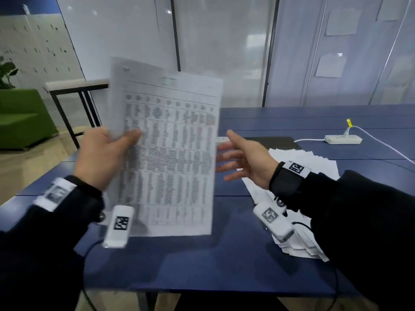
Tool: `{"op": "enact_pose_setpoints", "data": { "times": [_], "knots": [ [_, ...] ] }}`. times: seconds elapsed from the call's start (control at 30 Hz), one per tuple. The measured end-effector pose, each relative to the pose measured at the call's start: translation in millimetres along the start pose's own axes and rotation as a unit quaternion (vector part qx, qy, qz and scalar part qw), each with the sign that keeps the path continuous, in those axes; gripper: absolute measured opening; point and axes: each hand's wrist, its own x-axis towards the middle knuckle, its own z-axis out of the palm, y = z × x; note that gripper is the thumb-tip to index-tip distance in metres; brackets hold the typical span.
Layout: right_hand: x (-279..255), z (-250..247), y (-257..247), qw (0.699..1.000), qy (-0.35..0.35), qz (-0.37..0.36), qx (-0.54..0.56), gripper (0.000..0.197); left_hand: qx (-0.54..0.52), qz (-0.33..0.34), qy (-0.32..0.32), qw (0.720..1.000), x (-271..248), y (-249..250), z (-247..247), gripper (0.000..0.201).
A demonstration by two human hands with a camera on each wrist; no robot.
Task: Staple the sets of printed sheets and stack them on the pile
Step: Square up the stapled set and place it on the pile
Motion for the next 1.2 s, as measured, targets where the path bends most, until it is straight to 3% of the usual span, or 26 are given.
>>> {"op": "enact_pose_setpoints", "data": {
  "times": [0.1,0.17,0.23,0.3,0.4,0.47,0.5,0.57,0.6,0.67,0.73,0.77,0.8,0.83,0.9,1.0,1.2],
  "knots": [
    [16.2,11.8,25.4,0.992,-0.018,0.046,-0.118,0.032,0.062,-0.009,0.052,0.997,13.6,-11.1,-56.8,0.051],
    [33.2,25.1,41.5,0.953,-0.040,-0.028,-0.299,0.016,0.072,-0.027,0.059,0.995,18.4,-17.5,-81.6,0.037],
    [47.5,44.3,49.5,0.864,-0.099,-0.127,-0.477,0.025,0.107,-0.048,0.041,0.992,18.4,-22.1,-96.8,0.018],
    [56.7,69.7,52.6,0.759,-0.186,-0.203,-0.590,0.042,0.140,-0.073,0.022,0.987,16.3,-26.5,-106.7,0.016],
    [70.8,101.2,65.8,0.587,-0.288,-0.234,-0.720,0.057,0.171,-0.100,0.006,0.980,10.1,-31.4,-115.2,0.021],
    [72.3,110.6,74.1,0.514,-0.313,-0.221,-0.767,0.055,0.172,-0.105,0.005,0.979,6.4,-33.2,-115.3,0.022],
    [72.0,110.7,77.5,0.506,-0.314,-0.221,-0.772,0.050,0.173,-0.106,0.001,0.979,3.6,-32.3,-114.6,0.020],
    [67.3,101.9,78.2,0.534,-0.303,-0.213,-0.760,0.042,0.174,-0.102,-0.012,0.979,-0.5,-30.6,-110.6,0.017],
    [64.2,94.9,78.8,0.567,-0.300,-0.195,-0.742,0.039,0.173,-0.105,-0.021,0.979,-1.8,-30.3,-108.5,0.020],
    [54.6,74.5,80.9,0.672,-0.278,-0.144,-0.671,0.034,0.179,-0.109,-0.037,0.977,-3.4,-33.4,-104.9,0.030],
    [45.7,51.6,80.3,0.811,-0.209,-0.089,-0.539,0.026,0.168,-0.115,-0.058,0.977,-6.8,-32.7,-99.5,0.036],
    [40.8,41.5,77.7,0.889,-0.177,-0.043,-0.419,0.022,0.159,-0.116,-0.070,0.978,-7.8,-32.2,-94.7,0.038],
    [35.9,33.0,74.5,0.949,-0.147,-0.002,-0.280,0.018,0.150,-0.113,-0.083,0.979,-8.7,-29.8,-87.8,0.038],
    [29.8,25.0,69.3,0.982,-0.106,0.024,-0.157,0.016,0.146,-0.107,-0.093,0.979,-9.7,-27.4,-80.0,0.035],
    [20.4,9.1,53.7,0.999,-0.016,0.032,-0.017,0.015,0.146,-0.098,-0.108,0.978,-12.9,-21.7,-65.3,0.026],
    [18.4,-12.9,30.2,0.991,0.083,0.015,0.105,0.023,0.136,-0.094,-0.160,0.973,-18.6,-15.0,-42.1,0.023],
    [20.5,-38.5,-0.6,0.954,0.254,-0.019,0.157,0.033,0.172,-0.071,-0.235,0.954,-27.8,-2.4,1.1,0.030]
  ]
}}
